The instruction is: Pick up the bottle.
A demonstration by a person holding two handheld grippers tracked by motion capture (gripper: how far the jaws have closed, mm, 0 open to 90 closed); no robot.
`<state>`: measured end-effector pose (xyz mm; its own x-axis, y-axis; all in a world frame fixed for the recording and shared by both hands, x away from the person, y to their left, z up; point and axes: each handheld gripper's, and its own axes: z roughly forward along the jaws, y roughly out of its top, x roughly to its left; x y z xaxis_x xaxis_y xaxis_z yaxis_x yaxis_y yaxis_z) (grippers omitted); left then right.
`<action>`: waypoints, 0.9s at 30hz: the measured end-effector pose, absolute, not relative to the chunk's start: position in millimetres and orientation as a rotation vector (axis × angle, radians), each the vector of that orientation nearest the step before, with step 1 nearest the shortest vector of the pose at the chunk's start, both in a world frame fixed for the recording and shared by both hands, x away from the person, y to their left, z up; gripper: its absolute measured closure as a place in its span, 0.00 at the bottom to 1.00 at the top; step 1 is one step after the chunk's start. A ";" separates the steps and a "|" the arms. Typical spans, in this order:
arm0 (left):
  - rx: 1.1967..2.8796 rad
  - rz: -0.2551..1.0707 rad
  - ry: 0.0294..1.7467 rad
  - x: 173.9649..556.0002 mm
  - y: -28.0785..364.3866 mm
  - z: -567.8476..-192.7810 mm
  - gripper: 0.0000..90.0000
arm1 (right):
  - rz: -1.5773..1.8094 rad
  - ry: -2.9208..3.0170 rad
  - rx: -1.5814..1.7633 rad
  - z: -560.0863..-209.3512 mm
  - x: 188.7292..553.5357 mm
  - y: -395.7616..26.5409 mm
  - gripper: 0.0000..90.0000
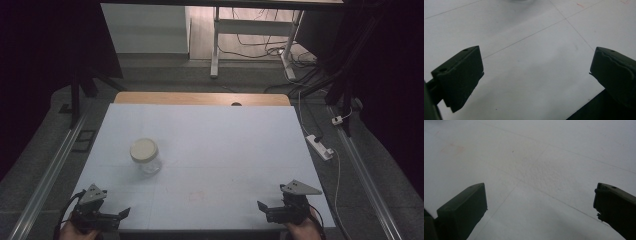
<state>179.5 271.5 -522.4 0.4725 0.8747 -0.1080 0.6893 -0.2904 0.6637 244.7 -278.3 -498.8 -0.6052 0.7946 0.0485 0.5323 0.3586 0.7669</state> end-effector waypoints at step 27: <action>2.075 0.304 1.280 182.4 272.6 -523.4 0.00 | 1.128 2.320 1.189 -499.5 249.6 -289.0 0.00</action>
